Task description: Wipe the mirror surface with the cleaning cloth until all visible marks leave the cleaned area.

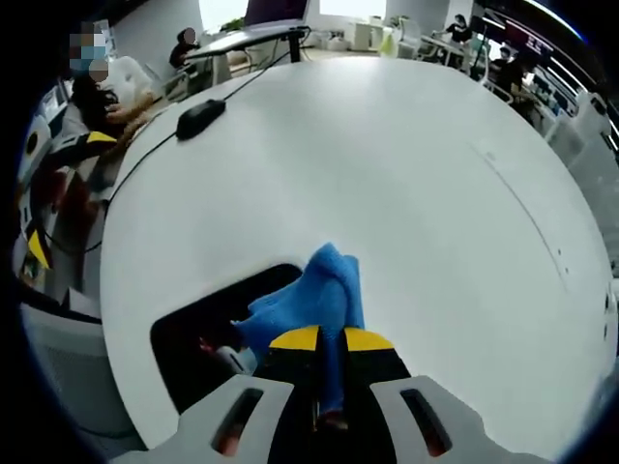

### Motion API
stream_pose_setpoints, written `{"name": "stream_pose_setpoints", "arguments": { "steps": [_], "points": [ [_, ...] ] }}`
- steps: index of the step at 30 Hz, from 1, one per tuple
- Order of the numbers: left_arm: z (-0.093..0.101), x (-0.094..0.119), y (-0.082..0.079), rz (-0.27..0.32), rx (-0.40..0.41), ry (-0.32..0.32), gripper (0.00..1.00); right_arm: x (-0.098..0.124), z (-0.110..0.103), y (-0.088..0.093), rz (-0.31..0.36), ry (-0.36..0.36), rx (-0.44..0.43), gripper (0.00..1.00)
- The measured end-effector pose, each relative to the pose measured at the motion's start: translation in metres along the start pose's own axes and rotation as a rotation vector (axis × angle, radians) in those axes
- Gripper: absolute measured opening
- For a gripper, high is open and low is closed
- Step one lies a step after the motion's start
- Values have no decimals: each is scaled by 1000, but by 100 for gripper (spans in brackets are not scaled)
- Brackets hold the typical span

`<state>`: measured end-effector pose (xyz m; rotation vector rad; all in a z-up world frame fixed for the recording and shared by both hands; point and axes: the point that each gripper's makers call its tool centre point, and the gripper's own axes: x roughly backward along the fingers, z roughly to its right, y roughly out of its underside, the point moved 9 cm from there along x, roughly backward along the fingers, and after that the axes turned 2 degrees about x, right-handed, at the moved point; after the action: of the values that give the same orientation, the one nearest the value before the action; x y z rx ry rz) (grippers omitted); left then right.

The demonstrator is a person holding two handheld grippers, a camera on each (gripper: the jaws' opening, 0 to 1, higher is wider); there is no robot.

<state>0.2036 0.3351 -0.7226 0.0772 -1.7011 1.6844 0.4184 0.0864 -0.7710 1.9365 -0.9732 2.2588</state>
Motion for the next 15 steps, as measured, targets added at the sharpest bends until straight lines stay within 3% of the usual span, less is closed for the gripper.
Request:
{"name": "stream_pose_setpoints", "arguments": {
  "steps": [15],
  "points": [
    [3,1,-4,15,0,-3,99,7,-22,13,13,14,-5,3]
  ]
}}
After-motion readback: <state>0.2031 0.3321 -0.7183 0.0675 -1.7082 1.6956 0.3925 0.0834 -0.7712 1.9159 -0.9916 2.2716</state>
